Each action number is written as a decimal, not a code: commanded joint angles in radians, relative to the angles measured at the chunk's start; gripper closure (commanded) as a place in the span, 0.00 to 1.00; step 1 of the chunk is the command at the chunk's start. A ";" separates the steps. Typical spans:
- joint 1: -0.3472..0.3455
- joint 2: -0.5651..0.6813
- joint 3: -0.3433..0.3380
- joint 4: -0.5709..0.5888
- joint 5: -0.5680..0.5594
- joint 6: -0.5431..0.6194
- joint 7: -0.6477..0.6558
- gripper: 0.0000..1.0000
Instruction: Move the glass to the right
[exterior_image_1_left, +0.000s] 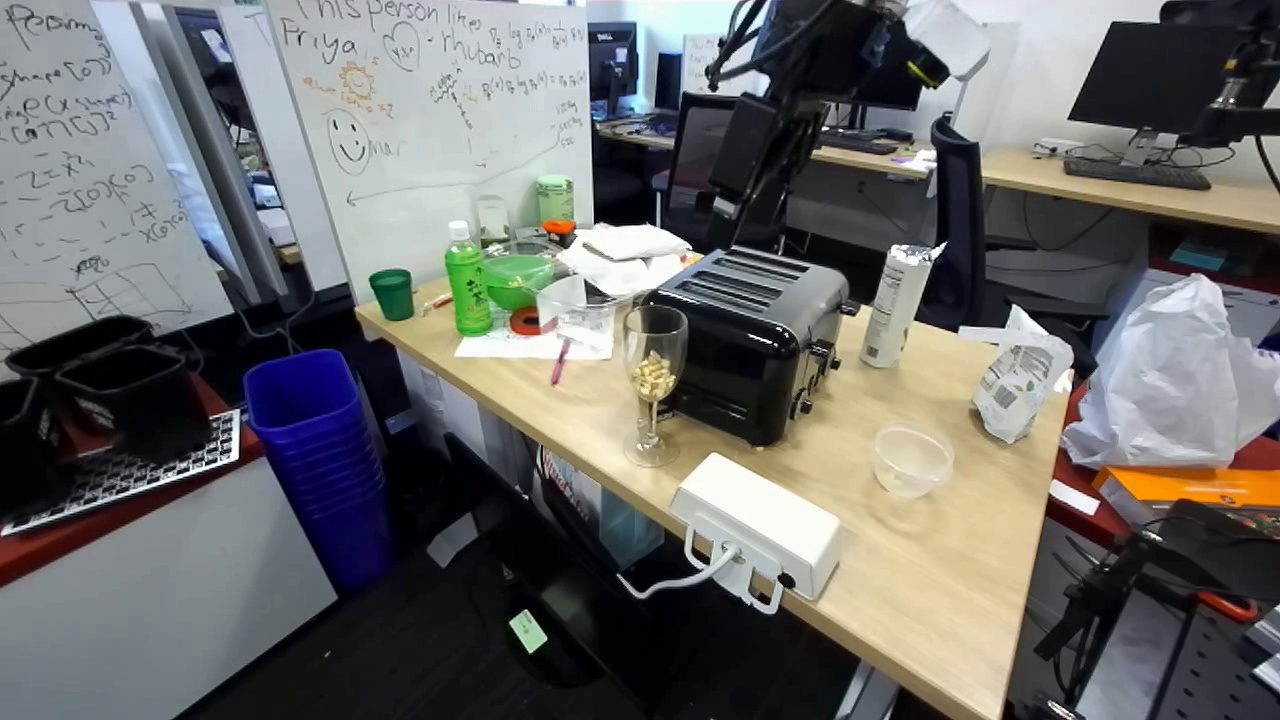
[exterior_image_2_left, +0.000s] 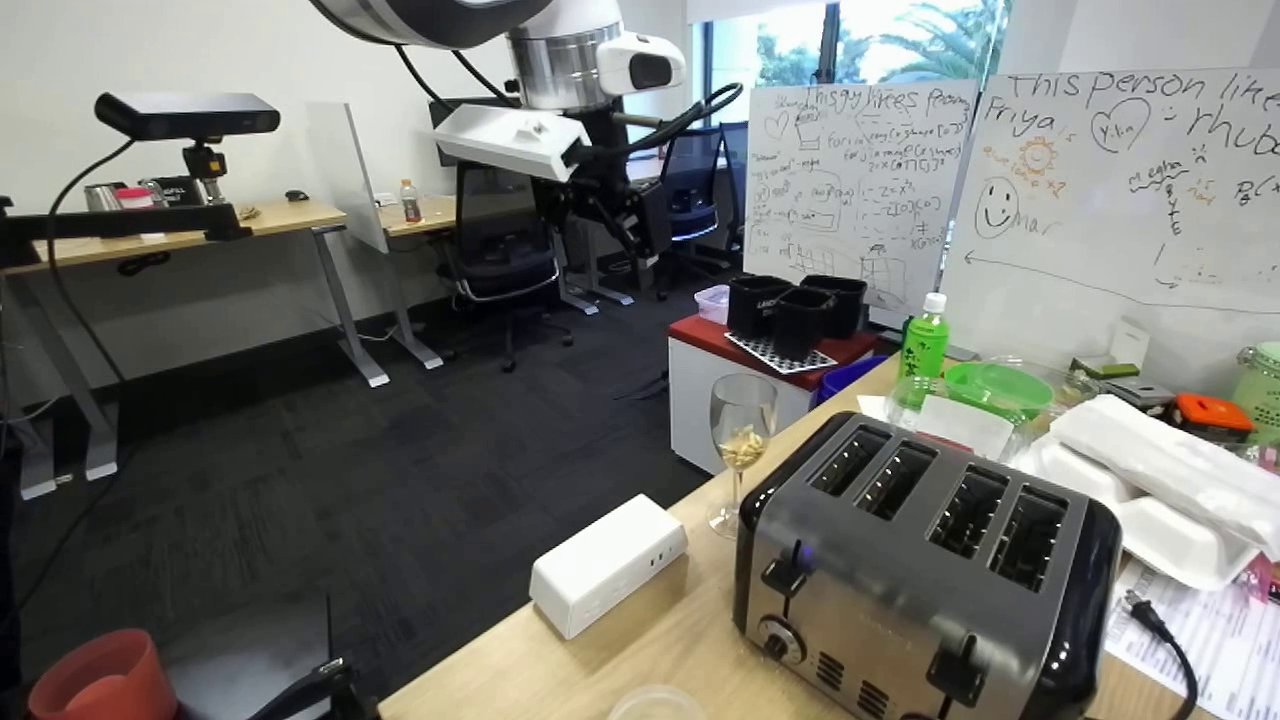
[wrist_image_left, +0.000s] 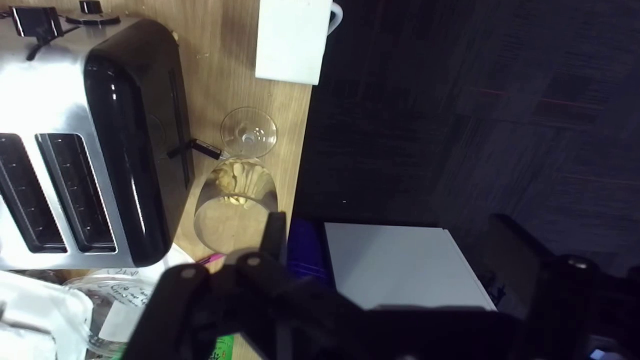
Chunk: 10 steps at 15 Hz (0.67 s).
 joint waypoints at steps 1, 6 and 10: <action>-0.025 0.000 0.025 0.002 0.003 -0.003 -0.001 0.00; -0.021 0.045 0.045 0.044 -0.038 0.023 0.020 0.00; -0.018 0.136 0.077 0.110 -0.177 0.092 0.018 0.00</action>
